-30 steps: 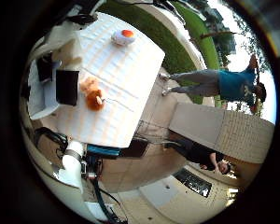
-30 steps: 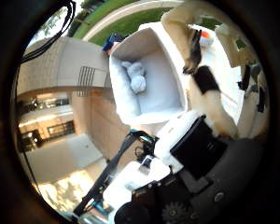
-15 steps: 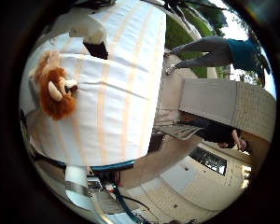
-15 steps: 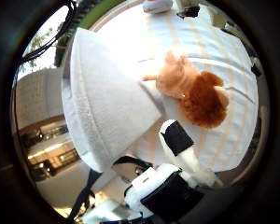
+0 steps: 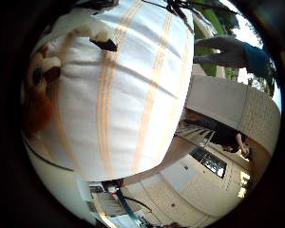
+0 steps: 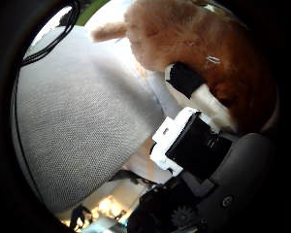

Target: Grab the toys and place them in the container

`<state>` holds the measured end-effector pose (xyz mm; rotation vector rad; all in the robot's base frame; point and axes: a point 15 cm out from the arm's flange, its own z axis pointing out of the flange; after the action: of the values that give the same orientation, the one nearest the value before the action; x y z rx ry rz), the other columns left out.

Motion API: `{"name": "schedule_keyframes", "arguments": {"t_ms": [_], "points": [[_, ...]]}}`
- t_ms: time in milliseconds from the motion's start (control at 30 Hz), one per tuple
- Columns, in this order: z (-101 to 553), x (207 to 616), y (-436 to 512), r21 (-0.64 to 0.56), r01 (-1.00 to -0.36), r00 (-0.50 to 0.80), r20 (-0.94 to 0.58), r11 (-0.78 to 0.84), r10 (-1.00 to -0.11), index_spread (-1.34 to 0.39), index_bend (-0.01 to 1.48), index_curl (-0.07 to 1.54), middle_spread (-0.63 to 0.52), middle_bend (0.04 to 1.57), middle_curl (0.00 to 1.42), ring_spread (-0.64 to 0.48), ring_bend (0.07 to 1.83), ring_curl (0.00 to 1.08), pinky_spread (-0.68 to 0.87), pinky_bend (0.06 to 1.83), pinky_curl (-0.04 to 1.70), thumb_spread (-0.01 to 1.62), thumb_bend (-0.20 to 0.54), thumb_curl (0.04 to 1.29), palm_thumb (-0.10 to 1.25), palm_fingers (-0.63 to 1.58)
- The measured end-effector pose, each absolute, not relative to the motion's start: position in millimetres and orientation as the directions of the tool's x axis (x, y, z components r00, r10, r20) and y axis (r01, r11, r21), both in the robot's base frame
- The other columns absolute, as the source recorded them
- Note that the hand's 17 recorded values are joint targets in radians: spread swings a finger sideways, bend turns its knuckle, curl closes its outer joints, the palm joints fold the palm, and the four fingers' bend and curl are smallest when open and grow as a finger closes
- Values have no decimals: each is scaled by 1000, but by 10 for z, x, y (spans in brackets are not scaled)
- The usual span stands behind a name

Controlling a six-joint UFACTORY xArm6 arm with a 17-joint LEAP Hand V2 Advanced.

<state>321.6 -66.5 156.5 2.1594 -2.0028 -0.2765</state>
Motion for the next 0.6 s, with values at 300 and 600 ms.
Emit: {"name": "schedule_keyframes", "arguments": {"t_ms": [300,600], "points": [[1784,3151,-589,268,-958,98,-15,-99,-995,-372,433,830,-123,996,746,42,1280,577,367,1188,621,1115,57,473,883,1091],[2639,3236,-613,161,-983,87,8,-84,-996,-509,606,1085,-180,1144,898,-47,1426,680,269,1353,789,1090,7,581,947,938]]}}
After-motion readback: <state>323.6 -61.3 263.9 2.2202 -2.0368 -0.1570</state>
